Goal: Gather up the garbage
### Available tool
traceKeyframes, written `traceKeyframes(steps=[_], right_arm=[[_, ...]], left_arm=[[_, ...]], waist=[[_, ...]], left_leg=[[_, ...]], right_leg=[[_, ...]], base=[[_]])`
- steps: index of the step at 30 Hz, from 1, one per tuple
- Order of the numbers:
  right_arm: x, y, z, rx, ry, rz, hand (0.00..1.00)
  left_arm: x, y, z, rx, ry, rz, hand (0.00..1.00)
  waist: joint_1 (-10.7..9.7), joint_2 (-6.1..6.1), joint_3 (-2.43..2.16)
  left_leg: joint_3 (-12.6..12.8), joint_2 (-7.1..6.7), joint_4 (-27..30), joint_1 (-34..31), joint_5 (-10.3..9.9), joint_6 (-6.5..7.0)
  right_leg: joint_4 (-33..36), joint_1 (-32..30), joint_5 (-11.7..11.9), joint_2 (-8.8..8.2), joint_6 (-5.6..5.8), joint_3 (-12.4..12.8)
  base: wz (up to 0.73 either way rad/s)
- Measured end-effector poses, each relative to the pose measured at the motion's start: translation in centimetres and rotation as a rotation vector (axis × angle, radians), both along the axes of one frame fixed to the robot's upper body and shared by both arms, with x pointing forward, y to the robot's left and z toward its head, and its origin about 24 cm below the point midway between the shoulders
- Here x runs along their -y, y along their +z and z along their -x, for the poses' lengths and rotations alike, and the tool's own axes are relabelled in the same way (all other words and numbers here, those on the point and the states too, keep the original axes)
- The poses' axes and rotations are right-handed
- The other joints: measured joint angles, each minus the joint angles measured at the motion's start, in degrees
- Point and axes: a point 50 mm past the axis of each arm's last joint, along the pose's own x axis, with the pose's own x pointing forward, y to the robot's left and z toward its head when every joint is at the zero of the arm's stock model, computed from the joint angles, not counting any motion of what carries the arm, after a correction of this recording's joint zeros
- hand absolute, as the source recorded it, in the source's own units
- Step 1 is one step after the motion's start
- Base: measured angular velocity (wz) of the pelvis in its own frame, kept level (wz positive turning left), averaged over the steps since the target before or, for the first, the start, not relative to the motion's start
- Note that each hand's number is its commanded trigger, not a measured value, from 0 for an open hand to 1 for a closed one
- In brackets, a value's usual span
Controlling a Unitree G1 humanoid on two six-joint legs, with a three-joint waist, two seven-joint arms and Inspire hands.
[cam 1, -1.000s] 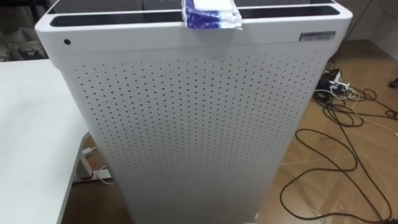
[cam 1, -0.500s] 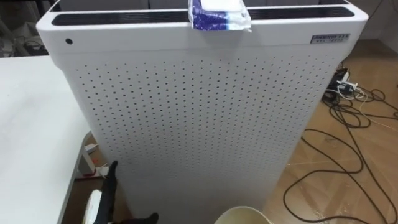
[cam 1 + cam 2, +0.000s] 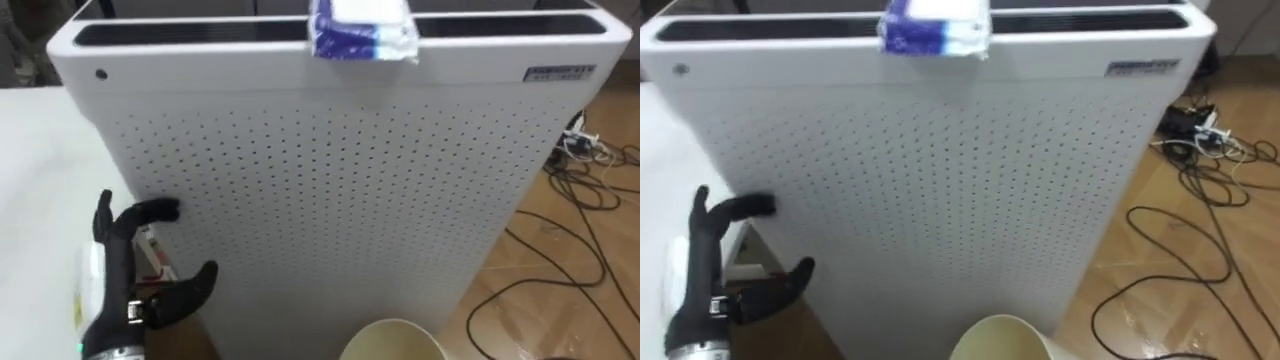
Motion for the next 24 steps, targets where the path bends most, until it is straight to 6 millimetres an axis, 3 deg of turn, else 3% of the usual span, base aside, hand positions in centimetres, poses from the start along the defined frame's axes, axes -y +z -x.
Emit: traceKeyframes(steps=[1,2,3,4,6,9,14,19,24], right_arm=[[0.0,-0.1,0.1,-0.009,-0.002,-0.001,1.00],[-0.1,-0.2,0.1,-0.014,0.003,-0.003,1.00],[-0.4,-0.4,0.2,-0.027,0.009,-0.002,1.00],[-0.5,-0.4,0.0,-0.026,0.021,0.003,1.00],[-0.4,-0.2,0.1,-0.020,0.041,0.025,1.00],[-0.3,-0.5,0.8,-0.039,0.028,0.024,1.00],[-1.1,-0.4,0.1,-0.030,0.068,0.020,1.00],[-1.3,-0.5,0.2,-0.035,0.078,0.026,1.00],[-1.2,-0.6,0.5,-0.048,0.081,0.031,1.00]], left_arm=[[0.7,0.7,0.0,0.050,-0.027,-0.015,0.00],[1.0,1.1,0.1,0.073,-0.036,-0.022,0.00],[1.4,1.4,0.1,0.108,-0.044,-0.030,0.00],[1.2,1.7,0.1,0.130,-0.030,-0.034,0.00],[0.7,1.8,0.2,0.150,0.014,-0.024,0.00],[1.2,2.6,0.2,0.192,-0.008,-0.040,0.00],[2.5,4.0,0.1,0.278,-0.050,-0.052,0.00],[3.9,6.8,-0.2,0.438,-0.123,-0.066,0.00],[4.5,7.1,0.0,0.472,-0.150,-0.102,0.00]], waist=[[0.7,-0.24,-0.30],[0.9,-0.20,-0.31],[1.6,-0.07,-0.37],[2.1,-0.05,-0.40],[1.8,0.42,-0.60],[-0.2,0.92,-0.89],[0.2,0.82,-0.91],[0.0,0.85,-0.89],[-0.6,1.26,-1.02]], left_leg=[[2.1,-0.13,-0.1,0.0,1.2,0.39],[2.5,-0.11,-0.1,0.2,1.2,0.40],[2.0,-0.13,-0.1,1.0,1.2,0.41],[0.0,-0.47,-0.1,1.8,1.2,0.40],[0.0,-0.80,-0.2,2.2,1.0,0.30],[1.9,-0.97,-1.1,3.3,1.0,0.32],[3.2,-1.15,-1.4,4.6,0.9,0.40],[3.6,-1.05,-1.2,5.4,1.0,0.76],[3.6,-0.91,-1.0,5.9,1.0,0.82]], right_leg=[[1.0,-1.3,-0.3,-0.32,0.56,-1.1],[1.8,-1.7,-0.5,-0.31,0.88,-1.7],[2.5,-1.9,-0.7,-0.02,1.12,-2.5],[1.1,-2.0,-0.1,0.20,0.88,-3.2],[0.0,-0.9,0.9,-0.12,0.55,-6.0],[0.3,0.2,0.9,0.08,0.59,-5.5],[0.3,0.8,0.8,-0.07,0.81,-4.9],[1.2,1.1,0.7,0.03,0.88,-4.4],[1.3,1.4,0.6,0.18,0.88,-4.4]], base=[[0.45],[0.04],[-0.31],[-0.44],[-0.26],[0.21],[-0.11],[-0.03],[0.01]])
